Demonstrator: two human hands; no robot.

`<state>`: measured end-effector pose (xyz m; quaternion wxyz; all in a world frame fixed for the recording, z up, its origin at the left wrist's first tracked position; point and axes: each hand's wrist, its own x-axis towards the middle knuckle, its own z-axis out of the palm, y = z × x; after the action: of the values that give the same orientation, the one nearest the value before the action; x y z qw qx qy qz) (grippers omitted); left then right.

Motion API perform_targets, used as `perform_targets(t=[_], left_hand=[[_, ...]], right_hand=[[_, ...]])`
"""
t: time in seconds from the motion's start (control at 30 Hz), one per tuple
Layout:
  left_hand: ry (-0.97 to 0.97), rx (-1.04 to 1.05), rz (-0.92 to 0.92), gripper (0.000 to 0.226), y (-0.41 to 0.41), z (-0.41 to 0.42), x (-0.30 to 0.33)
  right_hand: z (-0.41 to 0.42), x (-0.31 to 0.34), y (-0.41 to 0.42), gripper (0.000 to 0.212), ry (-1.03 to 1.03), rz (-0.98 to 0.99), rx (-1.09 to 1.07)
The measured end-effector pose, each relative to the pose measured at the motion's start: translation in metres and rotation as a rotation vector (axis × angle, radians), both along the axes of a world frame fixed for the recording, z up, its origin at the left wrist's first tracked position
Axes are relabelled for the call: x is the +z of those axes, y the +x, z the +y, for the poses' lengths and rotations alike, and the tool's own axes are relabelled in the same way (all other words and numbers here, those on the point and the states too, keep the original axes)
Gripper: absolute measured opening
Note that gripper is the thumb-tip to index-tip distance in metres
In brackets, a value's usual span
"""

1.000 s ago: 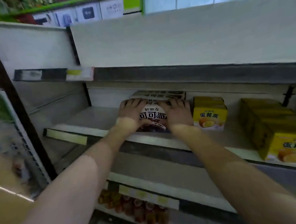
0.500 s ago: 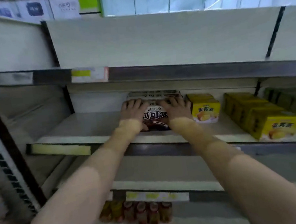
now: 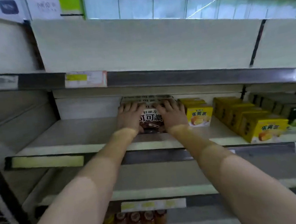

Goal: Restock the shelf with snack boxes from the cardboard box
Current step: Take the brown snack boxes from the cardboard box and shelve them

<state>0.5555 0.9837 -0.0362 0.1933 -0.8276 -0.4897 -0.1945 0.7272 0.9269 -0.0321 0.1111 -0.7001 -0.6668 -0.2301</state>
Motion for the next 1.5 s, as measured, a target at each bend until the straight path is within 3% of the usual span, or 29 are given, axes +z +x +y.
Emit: perform_targets(t=[0.5, 0.73, 0.83, 0.93, 1.1, 1.17, 1.23, 1.3, 1.4, 1.5], left_hand=[[-0.008, -0.004, -0.026, 0.108, 0.004, 0.005, 0.005], [-0.086, -0.037, -0.057, 0.063, -0.001, -0.012, 0.033], [-0.114, -0.112, -0.352, 0.042, -0.011, -0.015, 0.036], [-0.177, -0.113, -0.676, 0.038, -0.027, -0.010, 0.026], [-0.243, -0.107, -0.907, 0.043, -0.041, -0.024, 0.016], [-0.350, -0.131, -1.104, 0.049, -0.042, -0.024, 0.018], [-0.613, -0.155, -1.382, 0.047, -0.041, -0.023, 0.021], [-0.805, -0.189, -1.624, 0.040, -0.041, -0.023, 0.022], [-0.934, -0.221, -1.726, 0.052, -0.039, -0.019, 0.023], [-0.964, -0.223, -1.720, 0.067, -0.039, 0.000, 0.017]], right_hand=[[0.008, 0.001, 0.003, 0.095, 0.010, 0.022, 0.021], [-0.009, 0.027, 0.006, 0.077, -0.057, 0.134, 0.029], [-0.024, 0.034, 0.004, 0.066, 0.059, 0.315, 0.000], [-0.035, 0.023, 0.003, 0.052, 0.238, 0.437, 0.020], [-0.045, 0.002, -0.003, 0.049, 0.296, 0.530, 0.009], [-0.044, 0.001, -0.005, 0.045, 0.317, 0.696, -0.002], [-0.047, 0.005, -0.008, 0.043, 0.319, 0.904, 0.022], [-0.053, 0.013, -0.010, 0.043, 0.320, 1.261, 0.100], [-0.049, 0.019, -0.004, 0.060, 0.252, 1.652, 0.142], [-0.004, -0.001, 0.029, 0.111, 0.232, 1.787, 0.130]])
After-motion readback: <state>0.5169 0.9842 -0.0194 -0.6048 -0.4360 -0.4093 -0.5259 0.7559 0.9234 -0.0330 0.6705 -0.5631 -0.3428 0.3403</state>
